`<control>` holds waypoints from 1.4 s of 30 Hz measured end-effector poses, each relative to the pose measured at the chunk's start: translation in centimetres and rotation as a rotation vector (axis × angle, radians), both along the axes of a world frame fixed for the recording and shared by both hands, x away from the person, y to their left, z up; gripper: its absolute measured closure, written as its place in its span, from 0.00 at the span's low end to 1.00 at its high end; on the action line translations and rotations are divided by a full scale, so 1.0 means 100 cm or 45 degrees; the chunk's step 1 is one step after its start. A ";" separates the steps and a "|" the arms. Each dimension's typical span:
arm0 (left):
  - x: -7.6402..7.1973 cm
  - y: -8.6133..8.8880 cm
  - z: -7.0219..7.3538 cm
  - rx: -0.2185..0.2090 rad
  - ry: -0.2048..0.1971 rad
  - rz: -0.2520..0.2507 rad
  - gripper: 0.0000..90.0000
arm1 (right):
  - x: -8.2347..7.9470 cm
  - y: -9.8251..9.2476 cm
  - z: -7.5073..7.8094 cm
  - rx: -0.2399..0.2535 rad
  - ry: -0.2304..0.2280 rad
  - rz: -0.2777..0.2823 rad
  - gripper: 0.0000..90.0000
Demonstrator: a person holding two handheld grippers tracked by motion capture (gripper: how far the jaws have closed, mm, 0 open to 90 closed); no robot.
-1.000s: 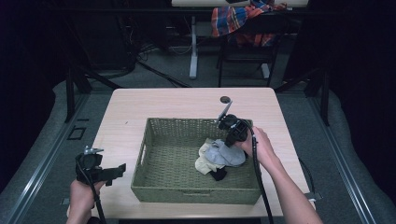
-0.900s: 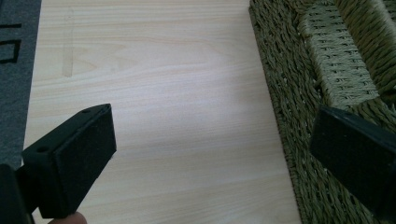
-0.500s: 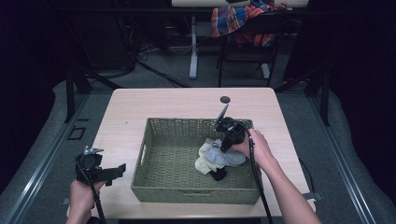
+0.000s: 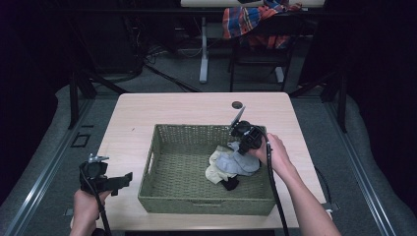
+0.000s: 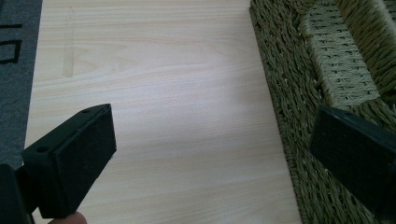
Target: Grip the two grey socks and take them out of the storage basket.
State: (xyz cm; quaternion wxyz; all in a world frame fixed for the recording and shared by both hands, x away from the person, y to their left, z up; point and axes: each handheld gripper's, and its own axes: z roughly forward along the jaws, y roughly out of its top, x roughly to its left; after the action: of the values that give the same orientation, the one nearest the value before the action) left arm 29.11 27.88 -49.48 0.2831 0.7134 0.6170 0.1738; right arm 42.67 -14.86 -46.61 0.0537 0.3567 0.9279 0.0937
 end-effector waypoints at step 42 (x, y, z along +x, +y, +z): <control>0.000 0.000 0.000 0.011 0.005 0.004 0.01 | -0.017 -0.018 0.063 0.150 -0.049 -0.033 0.94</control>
State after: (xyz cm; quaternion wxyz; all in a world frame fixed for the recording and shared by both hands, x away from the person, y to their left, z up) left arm 29.09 27.83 -49.47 0.2785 0.7141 0.6179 0.1754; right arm 40.99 -16.69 -40.33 0.0517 0.3692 0.9150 0.1541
